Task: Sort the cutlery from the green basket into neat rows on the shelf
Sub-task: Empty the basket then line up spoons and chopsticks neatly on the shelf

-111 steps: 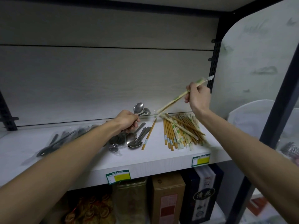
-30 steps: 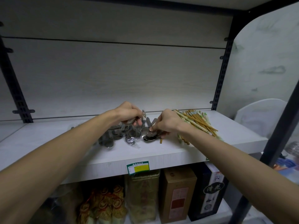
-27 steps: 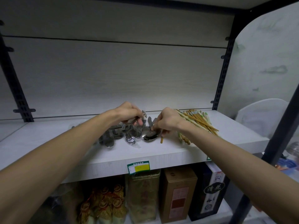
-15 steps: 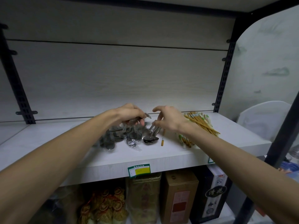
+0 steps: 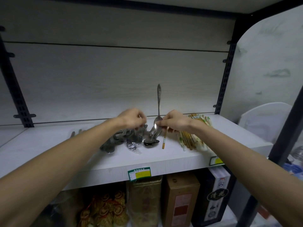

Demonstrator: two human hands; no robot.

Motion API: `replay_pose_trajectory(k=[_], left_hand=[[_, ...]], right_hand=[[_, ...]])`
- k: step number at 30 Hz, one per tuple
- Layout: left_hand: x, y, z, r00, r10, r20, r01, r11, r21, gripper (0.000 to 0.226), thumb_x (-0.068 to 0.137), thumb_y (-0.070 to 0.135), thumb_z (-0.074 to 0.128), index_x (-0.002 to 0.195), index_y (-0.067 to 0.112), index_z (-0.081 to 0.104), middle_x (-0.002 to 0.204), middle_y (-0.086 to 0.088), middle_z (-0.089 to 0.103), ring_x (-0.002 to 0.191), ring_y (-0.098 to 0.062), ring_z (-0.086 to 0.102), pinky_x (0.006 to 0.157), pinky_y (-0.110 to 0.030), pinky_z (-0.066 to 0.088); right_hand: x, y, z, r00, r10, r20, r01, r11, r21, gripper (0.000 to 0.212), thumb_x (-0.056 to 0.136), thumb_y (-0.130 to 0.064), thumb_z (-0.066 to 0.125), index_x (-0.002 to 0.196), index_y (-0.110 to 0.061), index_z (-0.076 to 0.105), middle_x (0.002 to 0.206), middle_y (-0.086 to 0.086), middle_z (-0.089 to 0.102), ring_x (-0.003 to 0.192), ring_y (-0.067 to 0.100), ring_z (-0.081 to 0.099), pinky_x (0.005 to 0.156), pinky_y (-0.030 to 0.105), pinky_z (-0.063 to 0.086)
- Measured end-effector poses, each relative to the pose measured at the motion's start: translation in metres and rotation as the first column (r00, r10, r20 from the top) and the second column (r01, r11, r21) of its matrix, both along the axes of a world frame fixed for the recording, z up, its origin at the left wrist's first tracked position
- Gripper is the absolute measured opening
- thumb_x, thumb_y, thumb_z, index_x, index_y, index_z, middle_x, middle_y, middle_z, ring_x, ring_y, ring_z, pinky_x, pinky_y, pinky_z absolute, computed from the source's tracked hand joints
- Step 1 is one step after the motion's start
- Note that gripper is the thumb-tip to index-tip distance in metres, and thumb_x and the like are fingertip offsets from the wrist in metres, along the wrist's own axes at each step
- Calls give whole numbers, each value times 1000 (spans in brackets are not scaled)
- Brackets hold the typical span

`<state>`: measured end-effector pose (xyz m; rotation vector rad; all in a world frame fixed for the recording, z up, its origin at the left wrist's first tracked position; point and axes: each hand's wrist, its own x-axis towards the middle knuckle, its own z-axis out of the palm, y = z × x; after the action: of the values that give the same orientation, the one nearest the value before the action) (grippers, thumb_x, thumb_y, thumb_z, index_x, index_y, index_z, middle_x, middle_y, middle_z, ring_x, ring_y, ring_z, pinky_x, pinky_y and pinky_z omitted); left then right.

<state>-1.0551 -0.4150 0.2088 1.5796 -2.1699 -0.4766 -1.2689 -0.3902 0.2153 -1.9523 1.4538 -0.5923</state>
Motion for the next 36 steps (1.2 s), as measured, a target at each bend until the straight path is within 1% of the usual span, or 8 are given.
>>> replay_pose_trajectory(k=[2,5,8,12,19,24,28,36], left_hand=[[-6,1,-7,977,-7,212,16,999,-42,9,90,33,67,90,29,76,95,6,76,89,-16,69,77,-30,53],[-20,7,-7,934,46,355,15,986,-165,22,87,46,68,100,30,77,98,7,73,93,-19,64,73,-30,45],[-27,9,-6,911,80,404,9,977,-213,25,85,47,69,100,28,78,97,3,73,94,-22,64,73,-29,42],[-20,7,-6,933,92,347,-54,992,-118,21,82,46,75,89,26,77,88,6,72,88,-19,64,72,-30,45],[1,8,-1,935,115,334,-138,989,46,25,75,42,77,81,17,75,85,0,73,86,-24,68,74,-37,55],[8,18,4,898,152,414,-193,979,59,38,73,50,77,67,16,61,68,0,58,71,-24,57,60,-29,40],[9,23,3,883,175,437,-206,978,25,30,78,44,73,70,18,60,73,1,58,74,-23,56,56,-30,37],[16,28,12,896,255,364,-259,965,-38,37,79,48,72,68,14,61,71,0,60,74,-26,59,59,-28,37]], right_hand=[[1,7,6,1000,11,-5,-10,982,189,38,94,-37,69,104,-2,77,67,-1,59,52,9,46,48,23,33],[7,15,5,1000,-28,-14,31,967,252,25,88,-32,76,87,-7,77,67,1,60,51,10,46,48,23,32],[9,23,-2,999,-23,25,16,962,271,17,91,-14,73,74,-12,71,60,-1,66,46,8,49,44,20,34],[14,26,-11,997,-60,50,41,947,317,20,93,-17,71,101,1,75,75,7,73,50,11,52,40,20,37],[32,30,-14,984,-96,-148,112,988,104,23,93,-29,67,81,-9,71,57,1,68,46,14,50,44,23,37],[43,32,-14,937,-162,-311,129,984,-122,39,90,-45,64,80,-10,74,70,3,69,66,17,61,64,30,50],[43,39,-12,875,-213,-434,76,947,-313,39,92,-40,61,60,-18,56,72,2,59,79,25,60,65,29,41],[27,37,-13,955,-214,-207,129,923,-362,57,93,-31,60,36,-30,62,38,-11,53,49,11,51,52,25,38]])
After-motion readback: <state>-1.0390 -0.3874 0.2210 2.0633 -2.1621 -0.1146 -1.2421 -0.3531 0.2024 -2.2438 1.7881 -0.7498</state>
